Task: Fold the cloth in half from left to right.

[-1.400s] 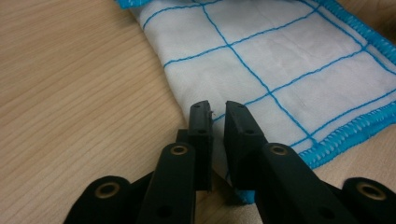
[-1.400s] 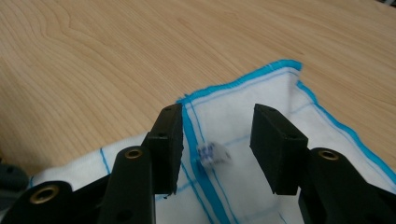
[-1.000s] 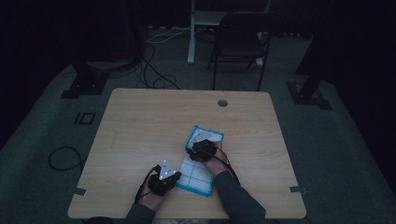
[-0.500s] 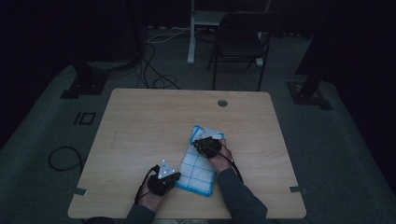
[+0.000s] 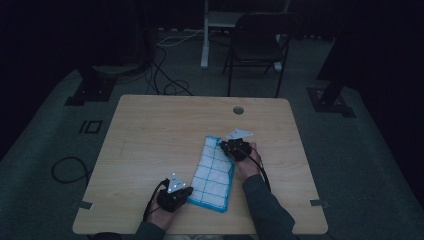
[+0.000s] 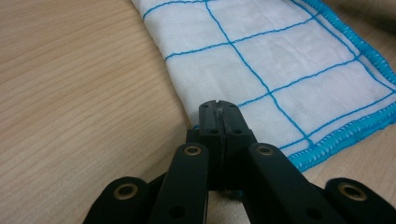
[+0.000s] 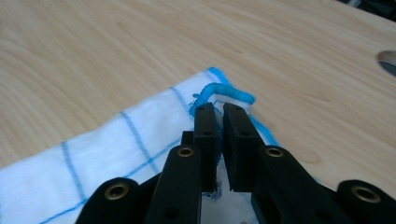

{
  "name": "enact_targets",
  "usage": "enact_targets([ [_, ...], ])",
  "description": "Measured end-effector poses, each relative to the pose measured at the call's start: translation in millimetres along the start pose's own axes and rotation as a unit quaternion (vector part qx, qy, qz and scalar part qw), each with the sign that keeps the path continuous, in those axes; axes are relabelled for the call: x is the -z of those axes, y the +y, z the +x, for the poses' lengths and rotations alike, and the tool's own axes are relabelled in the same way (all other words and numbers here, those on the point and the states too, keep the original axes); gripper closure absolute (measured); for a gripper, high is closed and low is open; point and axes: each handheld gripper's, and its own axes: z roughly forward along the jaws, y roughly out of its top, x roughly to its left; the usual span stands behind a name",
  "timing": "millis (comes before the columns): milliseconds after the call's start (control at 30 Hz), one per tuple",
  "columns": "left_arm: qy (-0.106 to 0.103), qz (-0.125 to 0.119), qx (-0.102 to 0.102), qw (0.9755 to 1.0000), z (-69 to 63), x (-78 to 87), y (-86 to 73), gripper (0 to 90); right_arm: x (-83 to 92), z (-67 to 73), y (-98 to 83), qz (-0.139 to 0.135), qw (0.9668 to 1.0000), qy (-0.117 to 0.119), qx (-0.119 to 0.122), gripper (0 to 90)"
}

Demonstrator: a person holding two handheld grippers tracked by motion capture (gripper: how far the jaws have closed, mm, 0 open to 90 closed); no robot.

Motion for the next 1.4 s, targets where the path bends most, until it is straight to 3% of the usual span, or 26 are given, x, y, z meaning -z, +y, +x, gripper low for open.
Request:
enact_targets([
  [167, 0.0, 0.002, 0.0, 1.0, -1.4, 2.1, -1.8, 90.0, 2.8, -13.6, -3.6, 0.0, 0.9998, -0.01, -0.017, 85.5],
  [567, 0.002, 0.0, 0.007, 1.0, -5.3, 7.7, -7.4, 90.0, 5.4, -35.0, -10.3, 0.008, 0.9991, -0.027, -0.033, 85.6],
  [767, 0.006, 0.001, 0.007, 1.0, -8.2, 10.4, -9.8, 89.6, 7.7, -39.5, -13.3, 0.01, 0.9978, -0.045, -0.046, 77.3],
  [1000, 0.005, -0.001, 0.004, 1.0, -9.8, 12.6, -10.8, 85.0, 11.3, -38.3, -17.5, 0.01, 0.9982, -0.041, -0.044, 73.4],
  [1133, 0.012, -0.012, 0.004, 0.9999, -8.4, 14.7, -9.5, 74.9, 11.7, -35.9, -20.3, 0.009, 0.9982, -0.038, -0.045, 71.5],
  [1400, 0.026, -0.035, 0.005, 0.999, 2.5, 17.3, 6.8, 66.2, 15.8, -26.0, -25.2, 0.007, 0.9986, -0.032, -0.042, 66.8],
])
